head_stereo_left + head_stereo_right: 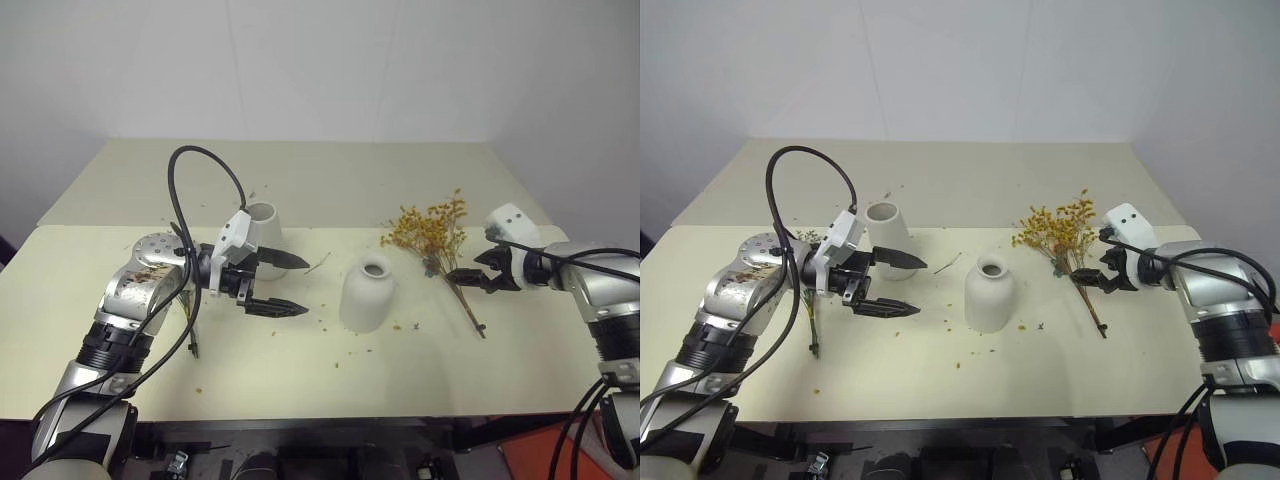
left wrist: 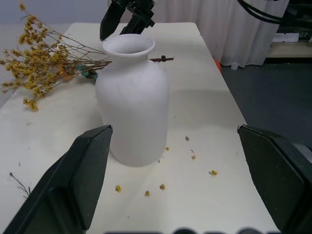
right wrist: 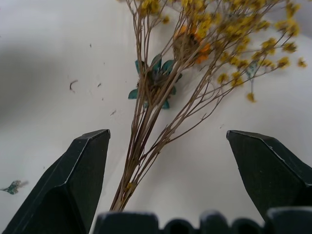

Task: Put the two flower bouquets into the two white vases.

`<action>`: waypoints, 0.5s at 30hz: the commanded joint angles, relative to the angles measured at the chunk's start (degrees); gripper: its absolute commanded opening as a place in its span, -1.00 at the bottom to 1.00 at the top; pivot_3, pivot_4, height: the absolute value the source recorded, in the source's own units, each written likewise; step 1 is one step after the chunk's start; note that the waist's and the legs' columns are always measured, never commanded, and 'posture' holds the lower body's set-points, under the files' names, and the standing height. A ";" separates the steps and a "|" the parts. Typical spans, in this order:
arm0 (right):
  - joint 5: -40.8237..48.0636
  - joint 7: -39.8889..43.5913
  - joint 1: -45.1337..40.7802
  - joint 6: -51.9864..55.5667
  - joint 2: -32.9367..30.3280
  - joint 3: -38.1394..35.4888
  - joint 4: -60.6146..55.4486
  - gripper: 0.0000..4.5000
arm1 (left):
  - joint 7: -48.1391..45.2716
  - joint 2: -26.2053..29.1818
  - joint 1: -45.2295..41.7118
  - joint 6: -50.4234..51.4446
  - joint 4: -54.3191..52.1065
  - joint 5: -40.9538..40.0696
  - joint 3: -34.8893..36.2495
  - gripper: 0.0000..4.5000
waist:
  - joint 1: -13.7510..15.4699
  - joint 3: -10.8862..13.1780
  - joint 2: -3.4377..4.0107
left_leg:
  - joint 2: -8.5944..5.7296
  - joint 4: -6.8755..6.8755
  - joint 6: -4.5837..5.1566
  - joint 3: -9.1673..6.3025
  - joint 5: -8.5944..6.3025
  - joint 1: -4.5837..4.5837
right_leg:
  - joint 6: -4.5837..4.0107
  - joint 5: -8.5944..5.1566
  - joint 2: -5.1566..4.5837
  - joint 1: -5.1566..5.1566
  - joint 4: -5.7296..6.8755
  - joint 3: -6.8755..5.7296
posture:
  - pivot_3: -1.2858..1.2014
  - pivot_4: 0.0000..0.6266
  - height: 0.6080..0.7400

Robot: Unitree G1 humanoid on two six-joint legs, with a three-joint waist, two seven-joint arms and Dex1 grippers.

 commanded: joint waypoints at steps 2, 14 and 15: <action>-3.47 1.06 -4.78 -0.02 1.84 2.91 6.57 1.00 | 0.04 -0.76 -0.67 -1.12 -1.82 0.73 -0.36 0.99 | -0.18 0.00 0.00 | -0.01 0.01 0.00 0.00 0.00 0.01 | 0.02 0.01 0.00 0.00 0.02 0.01 | 0.03 -0.52 1.00; -9.98 4.41 -12.84 -5.60 6.73 6.67 20.95 0.11 | 1.08 -0.86 1.83 -1.53 -3.00 1.24 0.06 1.00 | -0.29 0.02 0.03 | -0.02 0.01 0.00 -0.03 0.00 0.01 | -0.18 0.13 0.00 -0.01 0.03 0.00 | 0.03 -0.52 1.00; -10.44 4.63 -13.14 -5.90 6.96 6.77 21.64 -0.02 | 1.15 -0.81 2.02 -1.48 -3.14 1.24 0.10 1.00 | -0.29 0.02 0.03 | -0.02 0.00 0.00 -0.03 0.00 0.01 | -0.19 0.13 0.00 -0.01 0.03 0.00 | 0.03 -0.52 1.00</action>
